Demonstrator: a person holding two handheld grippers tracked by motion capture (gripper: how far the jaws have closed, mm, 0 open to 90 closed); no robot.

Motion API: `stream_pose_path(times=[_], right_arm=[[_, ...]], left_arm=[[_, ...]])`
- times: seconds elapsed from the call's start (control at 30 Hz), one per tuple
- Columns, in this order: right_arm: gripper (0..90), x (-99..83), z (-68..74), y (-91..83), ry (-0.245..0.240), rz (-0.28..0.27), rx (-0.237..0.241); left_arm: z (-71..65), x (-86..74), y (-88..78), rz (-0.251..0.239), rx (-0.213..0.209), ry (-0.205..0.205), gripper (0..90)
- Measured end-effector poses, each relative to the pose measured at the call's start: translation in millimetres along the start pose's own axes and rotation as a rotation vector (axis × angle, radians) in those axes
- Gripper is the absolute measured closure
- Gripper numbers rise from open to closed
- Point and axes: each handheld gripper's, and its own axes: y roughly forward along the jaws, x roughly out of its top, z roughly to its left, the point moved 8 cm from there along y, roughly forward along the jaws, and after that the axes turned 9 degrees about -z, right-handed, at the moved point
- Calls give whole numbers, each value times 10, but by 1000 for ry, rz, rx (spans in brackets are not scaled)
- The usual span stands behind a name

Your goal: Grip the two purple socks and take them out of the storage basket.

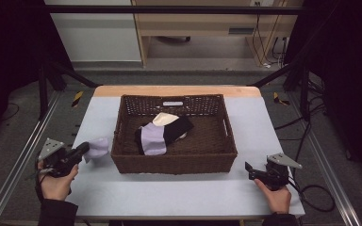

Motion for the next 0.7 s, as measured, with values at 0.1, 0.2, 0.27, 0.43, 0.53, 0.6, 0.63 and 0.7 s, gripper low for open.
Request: stream_pose_path(times=[0.1, 0.2, 0.27, 0.43, 0.53, 0.6, 0.63, 0.7], right_arm=[[95, 0, 0, 0, 0, 0, 0], [95, -5, -3, 7, -3, 4, 1], [95, -5, -3, 8, -4, 4, 2], [95, -1, 3, 0, 1, 2, 3], [95, -4, 1, 5, -1, 4, 2], [95, -4, 1, 5, -2, 4, 3], [95, -5, 1, 5, -1, 4, 2], [95, -5, 0, 6, -1, 4, 3]], left_arm=[[38, -166, 73, 55, 13, 10, 868], [47, -278, 121, 102, 18, 28, 863], [46, -312, 136, 118, 18, 32, 855], [66, -388, 176, 155, 37, 52, 728], [86, -367, 166, 144, 48, 38, 608], [96, -307, 139, 117, 58, 27, 570], [97, -283, 127, 108, 60, 27, 555], [94, -232, 106, 86, 63, 25, 537]])
